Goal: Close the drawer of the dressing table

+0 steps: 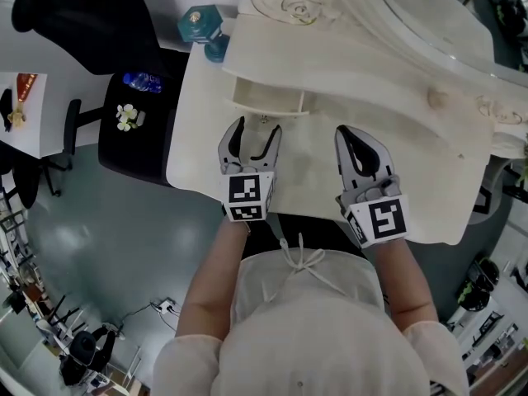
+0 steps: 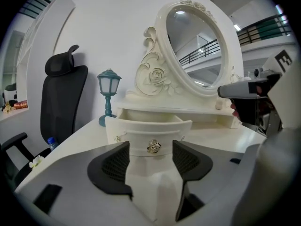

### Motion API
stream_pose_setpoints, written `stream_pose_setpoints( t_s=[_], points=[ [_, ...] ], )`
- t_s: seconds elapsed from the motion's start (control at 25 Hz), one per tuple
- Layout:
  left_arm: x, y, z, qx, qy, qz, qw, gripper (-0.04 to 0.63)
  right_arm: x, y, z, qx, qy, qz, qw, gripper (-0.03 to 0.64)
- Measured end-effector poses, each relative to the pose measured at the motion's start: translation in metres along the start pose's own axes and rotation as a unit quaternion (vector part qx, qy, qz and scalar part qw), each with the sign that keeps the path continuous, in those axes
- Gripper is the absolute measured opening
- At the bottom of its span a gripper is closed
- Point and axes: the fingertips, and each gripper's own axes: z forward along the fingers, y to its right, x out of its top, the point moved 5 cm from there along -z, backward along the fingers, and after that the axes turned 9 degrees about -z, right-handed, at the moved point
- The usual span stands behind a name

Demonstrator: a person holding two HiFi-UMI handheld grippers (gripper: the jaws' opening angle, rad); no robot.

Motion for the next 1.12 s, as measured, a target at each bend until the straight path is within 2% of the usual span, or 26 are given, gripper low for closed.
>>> stream_pose_setpoints(
  t_s=[0.04, 0.16, 0.28, 0.56, 0.88, 1.12],
  points=[
    [0.0, -0.001, 0.002, 0.009, 0.004, 0.005, 0.9999, 0.273, -0.002, 0.0, 0.0, 0.0, -0.002, 0.001, 1.0, 0.008],
    [0.0, -0.001, 0.006, 0.019, 0.007, 0.018, 0.9996, 0.25, -0.005, 0.001, -0.001, 0.002, -0.006, 0.001, 1.0, 0.008],
    [-0.002, 0.0, 0.01, 0.024, -0.005, 0.018, 0.9995, 0.195, -0.007, 0.003, 0.0, 0.002, -0.007, 0.003, 1.0, 0.008],
    [-0.004, 0.006, 0.012, 0.016, -0.013, 0.037, 0.9991, 0.107, -0.009, 0.005, 0.003, 0.004, -0.007, 0.006, 1.0, 0.008],
    [-0.003, 0.004, 0.012, -0.002, -0.023, 0.028, 0.9994, 0.104, -0.015, 0.001, 0.006, 0.01, -0.014, 0.01, 1.0, 0.008],
    [0.0, 0.004, 0.02, -0.012, -0.026, 0.029, 0.9992, 0.104, -0.011, 0.004, 0.011, 0.009, 0.002, 0.013, 1.0, 0.008]
  ],
)
